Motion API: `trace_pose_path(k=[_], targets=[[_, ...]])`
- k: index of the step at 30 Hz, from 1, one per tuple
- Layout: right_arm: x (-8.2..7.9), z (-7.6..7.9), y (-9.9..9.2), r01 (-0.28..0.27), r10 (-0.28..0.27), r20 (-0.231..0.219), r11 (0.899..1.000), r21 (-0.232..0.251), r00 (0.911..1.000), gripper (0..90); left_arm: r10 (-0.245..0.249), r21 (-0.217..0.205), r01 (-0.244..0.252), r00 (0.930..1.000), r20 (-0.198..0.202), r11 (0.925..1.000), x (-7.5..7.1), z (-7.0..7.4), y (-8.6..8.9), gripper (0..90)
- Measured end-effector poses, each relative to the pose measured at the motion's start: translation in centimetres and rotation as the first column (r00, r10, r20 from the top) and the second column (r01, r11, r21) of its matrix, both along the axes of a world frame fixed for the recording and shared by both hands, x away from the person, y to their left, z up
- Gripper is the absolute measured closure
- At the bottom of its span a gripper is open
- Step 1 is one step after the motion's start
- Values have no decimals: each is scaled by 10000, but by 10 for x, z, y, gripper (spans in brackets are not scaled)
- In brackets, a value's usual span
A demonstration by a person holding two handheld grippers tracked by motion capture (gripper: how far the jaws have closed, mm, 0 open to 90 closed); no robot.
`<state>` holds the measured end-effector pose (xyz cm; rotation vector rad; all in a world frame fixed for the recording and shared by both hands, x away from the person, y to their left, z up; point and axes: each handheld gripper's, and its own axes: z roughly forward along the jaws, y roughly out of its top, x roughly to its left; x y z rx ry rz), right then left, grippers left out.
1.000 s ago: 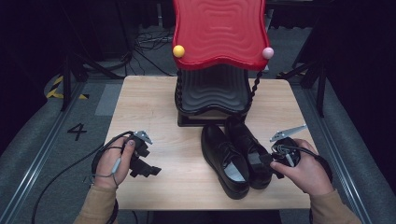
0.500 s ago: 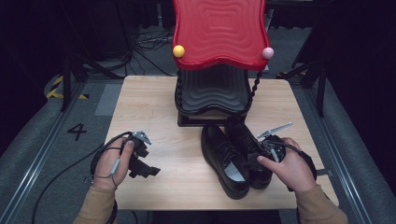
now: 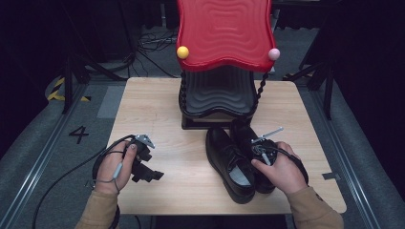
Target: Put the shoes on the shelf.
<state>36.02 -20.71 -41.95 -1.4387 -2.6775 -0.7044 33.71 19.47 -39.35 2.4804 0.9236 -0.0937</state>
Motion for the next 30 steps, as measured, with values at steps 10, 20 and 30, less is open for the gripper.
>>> trace_pose_path(k=[10,20,30], targets=[[11,-8,9,177,-184,-84,9973,-719,9998,607,50,-6,-49,10000,31,10000,-1,1,3,175],[23,-6,24,186,-279,-493,9836,-1797,9984,701,57,-75,-57,10000,62,10000,-2,2,4,176],[22,-7,23,-131,53,-460,9851,-1712,9989,713,71,-68,-70,9999,82,10000,-2,2,4,176]])
